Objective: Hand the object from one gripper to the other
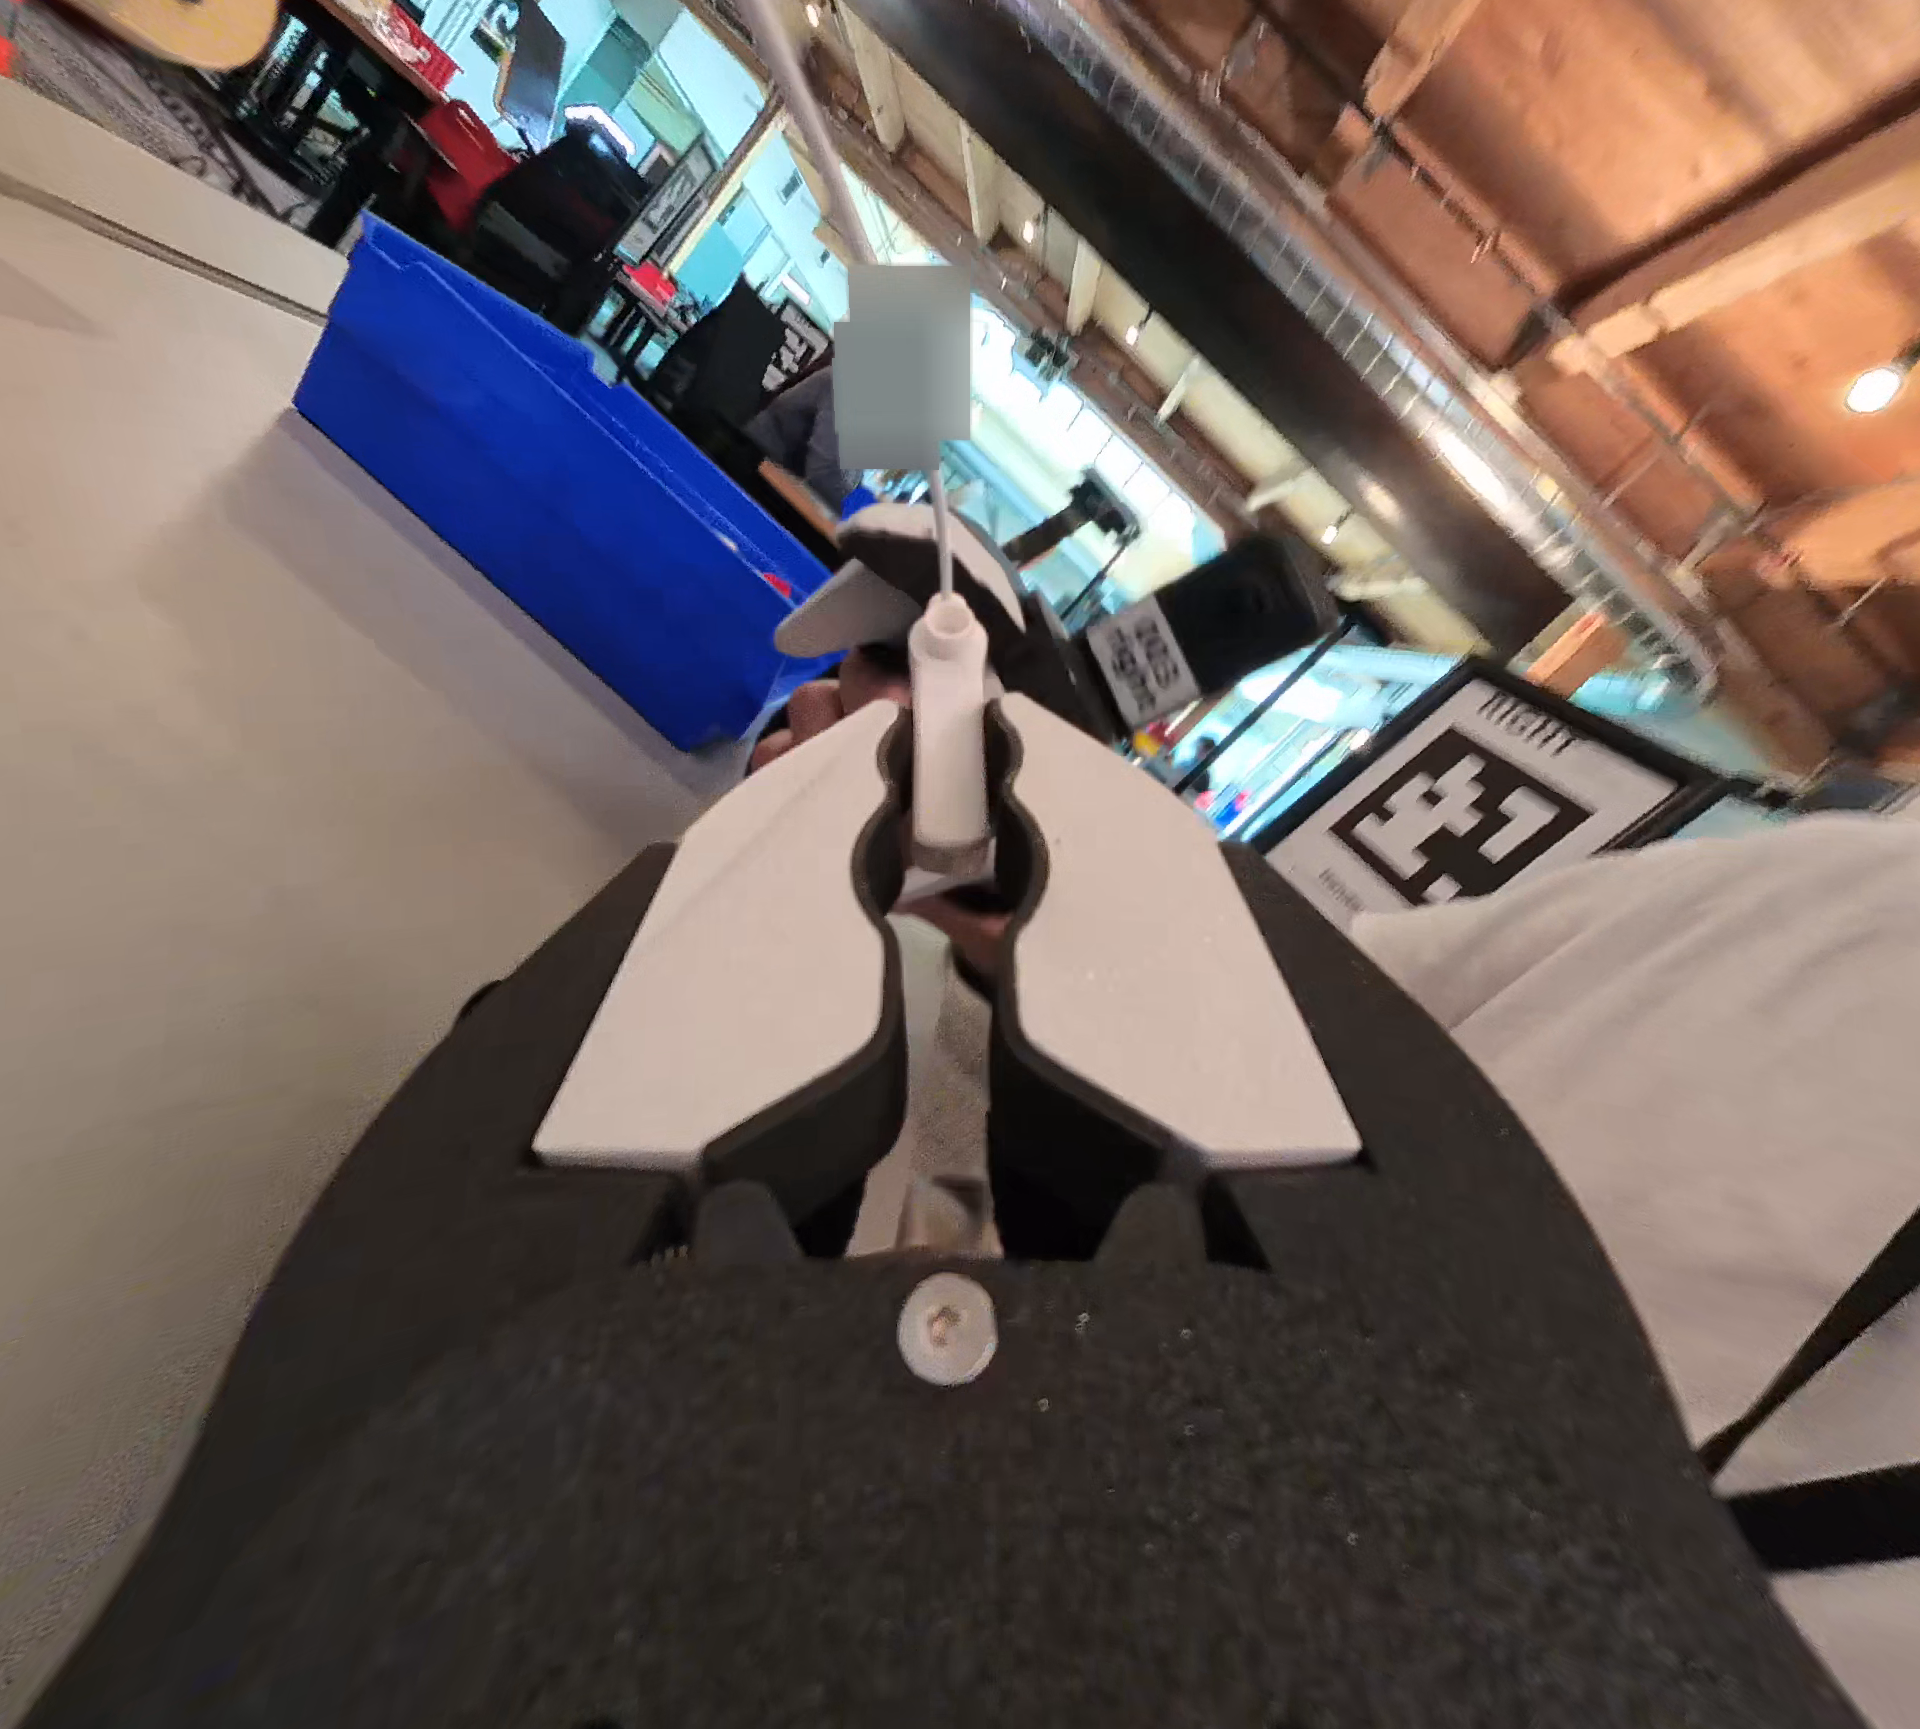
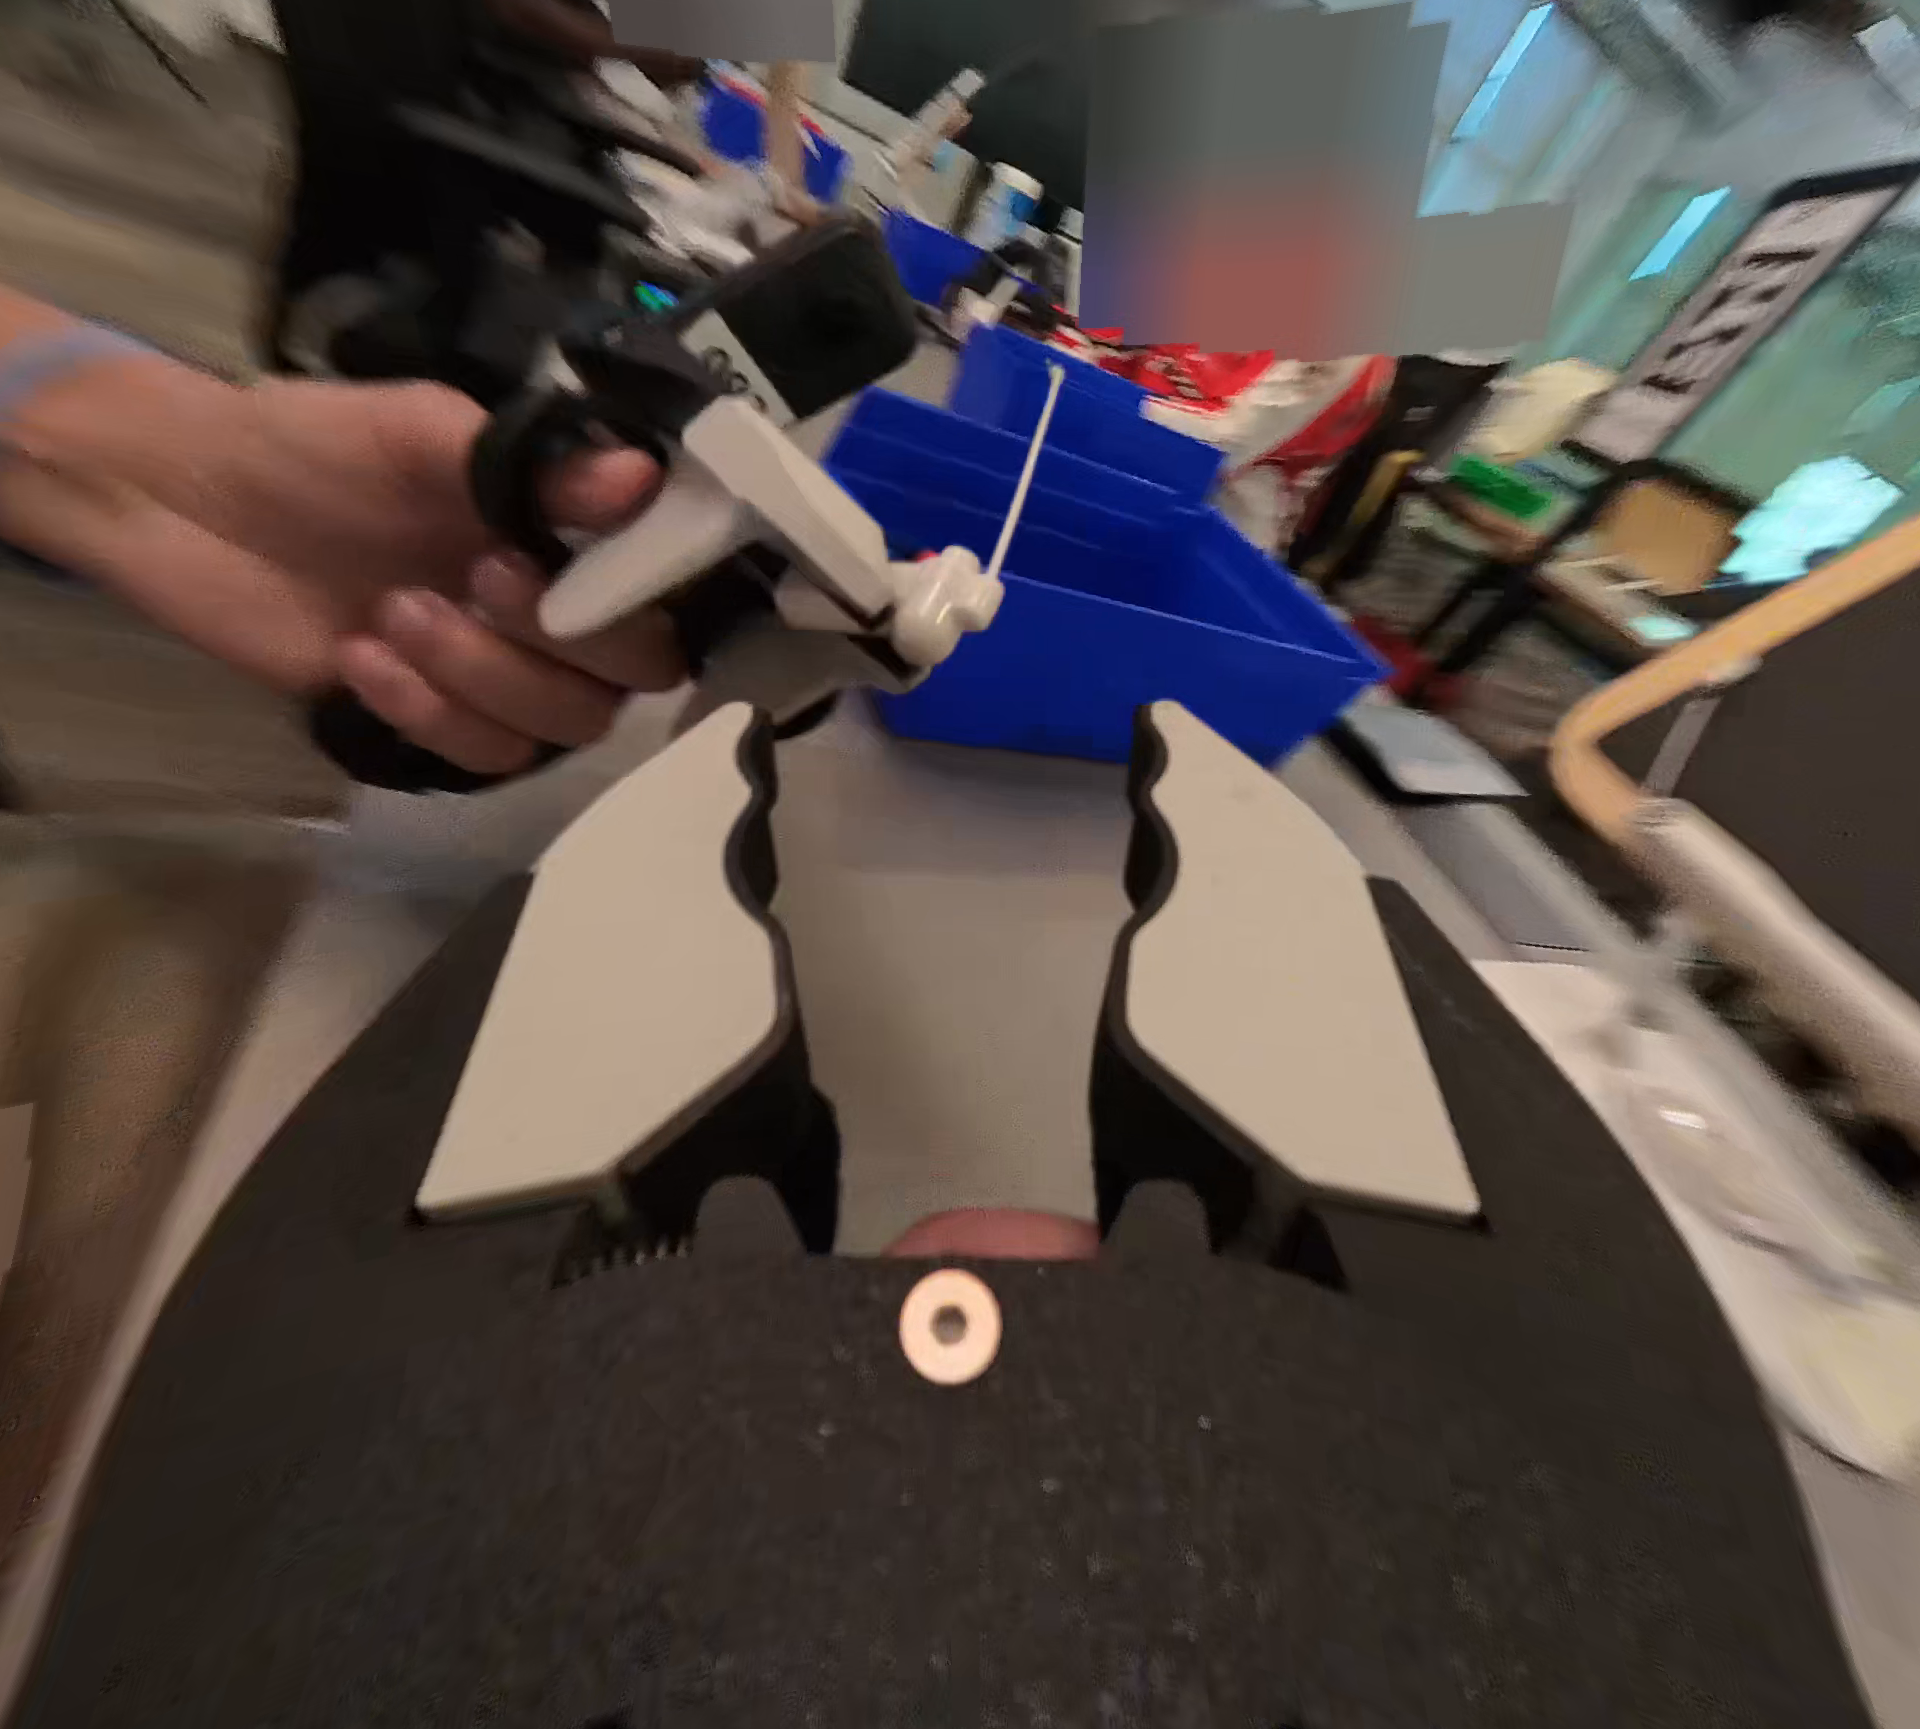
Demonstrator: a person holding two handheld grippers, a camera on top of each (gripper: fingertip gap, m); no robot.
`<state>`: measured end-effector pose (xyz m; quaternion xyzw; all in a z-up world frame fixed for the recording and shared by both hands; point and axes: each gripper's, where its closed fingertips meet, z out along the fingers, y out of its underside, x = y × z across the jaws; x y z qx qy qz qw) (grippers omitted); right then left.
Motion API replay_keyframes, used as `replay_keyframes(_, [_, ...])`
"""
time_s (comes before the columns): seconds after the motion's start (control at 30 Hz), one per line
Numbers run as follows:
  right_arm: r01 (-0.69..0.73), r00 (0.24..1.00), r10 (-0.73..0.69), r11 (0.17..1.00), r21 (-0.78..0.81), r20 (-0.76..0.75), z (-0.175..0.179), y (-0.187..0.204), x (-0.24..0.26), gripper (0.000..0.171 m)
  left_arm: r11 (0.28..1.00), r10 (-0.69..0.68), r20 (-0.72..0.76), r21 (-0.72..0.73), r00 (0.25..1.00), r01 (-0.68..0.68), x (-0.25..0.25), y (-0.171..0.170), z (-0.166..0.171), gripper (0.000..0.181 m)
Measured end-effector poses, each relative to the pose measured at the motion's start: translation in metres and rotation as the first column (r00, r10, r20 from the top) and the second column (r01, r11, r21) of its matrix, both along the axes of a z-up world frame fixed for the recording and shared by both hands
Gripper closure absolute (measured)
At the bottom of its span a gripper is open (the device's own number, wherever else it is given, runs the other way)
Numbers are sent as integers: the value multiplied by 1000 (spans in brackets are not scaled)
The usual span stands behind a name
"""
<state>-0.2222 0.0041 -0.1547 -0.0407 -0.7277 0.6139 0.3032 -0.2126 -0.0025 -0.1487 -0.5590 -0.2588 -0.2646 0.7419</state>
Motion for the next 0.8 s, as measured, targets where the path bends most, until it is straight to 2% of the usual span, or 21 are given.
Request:
replay_keyframes(0.07, [145, 978, -135, 988, 51, -157, -2, -3, -4, 101, 998, -19, 97, 66, 995, 12, -4, -1, -1, 170])
replay_keyframes(0.13, [258, 915, -233, 966, 34, -329, 2, -6, -2, 111, 991, -45, 184, 136, 982, 20, -5, 0, -2, 169])
replay_keyframes(0.2, [268, 893, -220, 961, 72, -393, -4, -17, 4, 116, 983, -76, 239, 180, 968, 33, -3, 2, -4, 170])
replay_keyframes(0.27, [277, 900, -233, 958, 72, -368, -8, -23, 3, 112, 979, -95, 257, 200, 962, 43, 0, 7, -4, 170])
replay_keyframes(0.43, [287, 914, -263, 957, 33, -310, -2, -21, -2, 114, 977, -97, 265, 211, 959, 41, 4, 12, -5, 169])
replay_keyframes(0.6, [271, 937, -246, 960, 71, -249, -9, -21, -2, 118, 983, -76, 261, 179, 962, 29, 2, 14, -9, 169])
replay_keyframes(0.8, [228, 960, -215, 972, 56, -180, -5, -17, 1, 118, 992, -56, 164, 124, 985, 36, 6, 16, -6, 166])
